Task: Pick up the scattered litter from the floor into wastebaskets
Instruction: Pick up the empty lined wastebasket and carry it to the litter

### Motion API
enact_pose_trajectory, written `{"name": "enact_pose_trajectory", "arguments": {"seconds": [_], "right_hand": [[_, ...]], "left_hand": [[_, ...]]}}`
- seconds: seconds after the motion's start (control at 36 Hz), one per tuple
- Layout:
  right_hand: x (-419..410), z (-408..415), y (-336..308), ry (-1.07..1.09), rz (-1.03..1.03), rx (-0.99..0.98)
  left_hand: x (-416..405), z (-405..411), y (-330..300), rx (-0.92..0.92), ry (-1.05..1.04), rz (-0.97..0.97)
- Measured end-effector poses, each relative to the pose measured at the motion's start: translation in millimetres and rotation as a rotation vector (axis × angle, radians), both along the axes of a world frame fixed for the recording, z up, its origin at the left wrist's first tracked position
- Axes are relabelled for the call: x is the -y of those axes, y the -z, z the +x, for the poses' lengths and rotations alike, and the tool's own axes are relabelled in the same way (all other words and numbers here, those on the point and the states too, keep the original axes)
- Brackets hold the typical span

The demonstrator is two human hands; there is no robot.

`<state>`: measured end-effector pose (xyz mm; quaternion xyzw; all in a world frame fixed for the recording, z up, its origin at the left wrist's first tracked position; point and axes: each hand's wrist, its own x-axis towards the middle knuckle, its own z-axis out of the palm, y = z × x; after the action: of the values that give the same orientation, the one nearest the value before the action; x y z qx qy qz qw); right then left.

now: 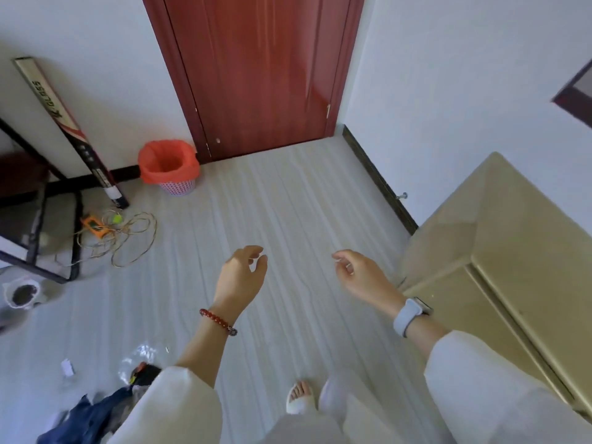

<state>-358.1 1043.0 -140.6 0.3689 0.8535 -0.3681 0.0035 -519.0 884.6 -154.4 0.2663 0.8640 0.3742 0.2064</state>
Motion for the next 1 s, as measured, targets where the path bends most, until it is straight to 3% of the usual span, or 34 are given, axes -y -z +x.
{"name": "enact_pose_trajectory", "arguments": {"seconds": [0.22, 0.56, 0.81, 1.0], "right_hand": [[-105.5, -150.9, 27.9, -0.061, 0.003, -0.010], [-243.5, -467.0, 47.9, -0.315, -0.046, 0.066], [-225.0, -694.7, 60.4, -0.592, -0.082, 0.110], [-206.7, -844.4, 115.3, -0.592, -0.088, 0.161]], "left_hand": [[-90.3, -126.5, 24.4, -0.008, -0.070, -0.017], [-211.1, -380.6, 33.2, 0.088, -0.373, -0.093], [-178.5, -537.0, 48.2, 0.122, -0.691, -0.118], [-143.8, -691.2, 110.2, 0.167, -0.765, -0.169]]}}
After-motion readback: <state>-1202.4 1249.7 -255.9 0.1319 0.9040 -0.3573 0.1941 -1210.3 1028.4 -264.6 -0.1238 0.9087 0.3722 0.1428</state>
